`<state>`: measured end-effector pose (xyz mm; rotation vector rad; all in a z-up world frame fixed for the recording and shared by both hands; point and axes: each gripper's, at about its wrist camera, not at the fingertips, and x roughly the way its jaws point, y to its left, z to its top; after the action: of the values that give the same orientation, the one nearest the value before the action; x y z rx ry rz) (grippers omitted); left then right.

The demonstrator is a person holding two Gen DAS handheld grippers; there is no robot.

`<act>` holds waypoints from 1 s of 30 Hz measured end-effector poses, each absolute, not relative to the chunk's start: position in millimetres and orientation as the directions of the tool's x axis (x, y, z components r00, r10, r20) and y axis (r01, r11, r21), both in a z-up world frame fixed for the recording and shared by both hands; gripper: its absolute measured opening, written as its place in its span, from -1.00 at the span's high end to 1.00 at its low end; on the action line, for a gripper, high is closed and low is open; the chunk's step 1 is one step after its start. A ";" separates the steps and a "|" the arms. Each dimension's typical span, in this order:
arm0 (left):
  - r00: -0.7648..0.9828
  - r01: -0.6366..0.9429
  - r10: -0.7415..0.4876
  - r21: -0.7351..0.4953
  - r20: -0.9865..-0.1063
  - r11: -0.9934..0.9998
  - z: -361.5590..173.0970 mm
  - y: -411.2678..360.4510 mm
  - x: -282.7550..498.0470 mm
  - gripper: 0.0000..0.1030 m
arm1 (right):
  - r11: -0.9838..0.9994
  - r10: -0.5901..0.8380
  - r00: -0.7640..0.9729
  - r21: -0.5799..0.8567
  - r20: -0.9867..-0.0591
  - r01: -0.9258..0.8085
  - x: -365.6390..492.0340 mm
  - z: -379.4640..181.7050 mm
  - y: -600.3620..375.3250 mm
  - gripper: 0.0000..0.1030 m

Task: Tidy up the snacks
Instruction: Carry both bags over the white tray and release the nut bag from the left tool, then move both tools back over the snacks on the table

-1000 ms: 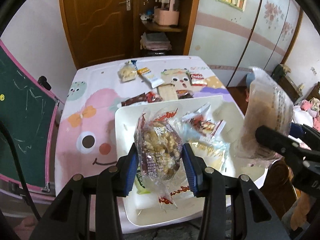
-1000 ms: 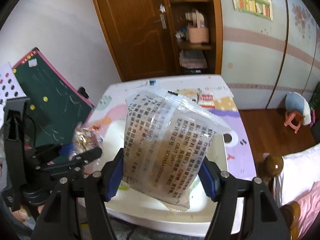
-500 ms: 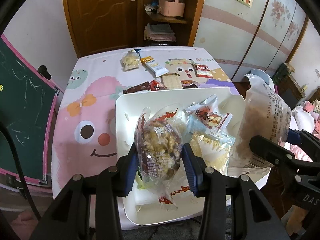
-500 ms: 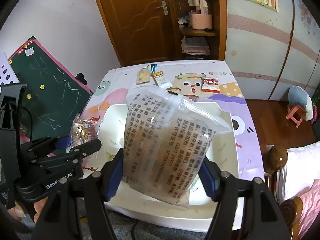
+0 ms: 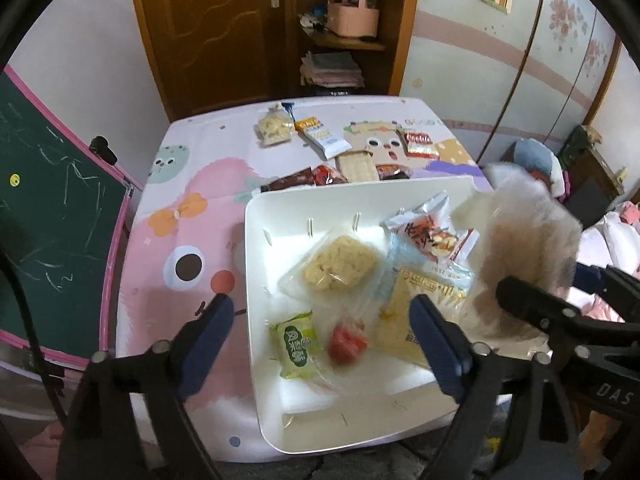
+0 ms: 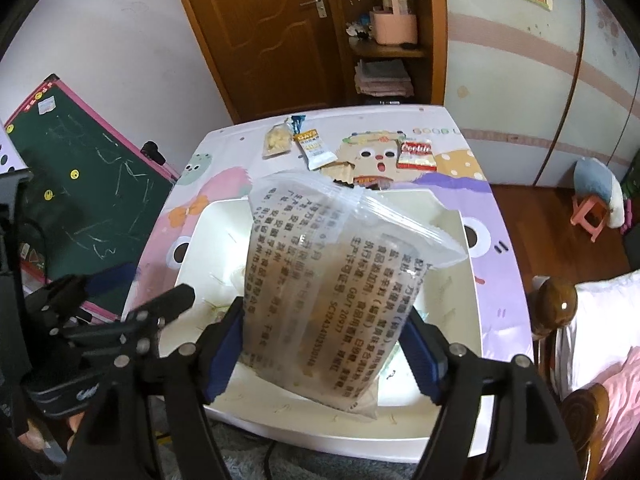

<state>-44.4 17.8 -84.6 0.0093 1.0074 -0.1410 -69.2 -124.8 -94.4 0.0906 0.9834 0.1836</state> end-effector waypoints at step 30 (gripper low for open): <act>0.518 0.126 -0.101 -0.041 -0.850 0.991 -90.8 17.1 -44.9 -0.74 | 0.983 0.185 0.595 0.144 -0.782 -0.117 -75.2 -90.6 -124.6 -0.61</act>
<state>-44.9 17.1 -90.8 0.0273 1.0174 -0.1360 -75.2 -124.6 -90.6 0.0798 0.9165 0.1760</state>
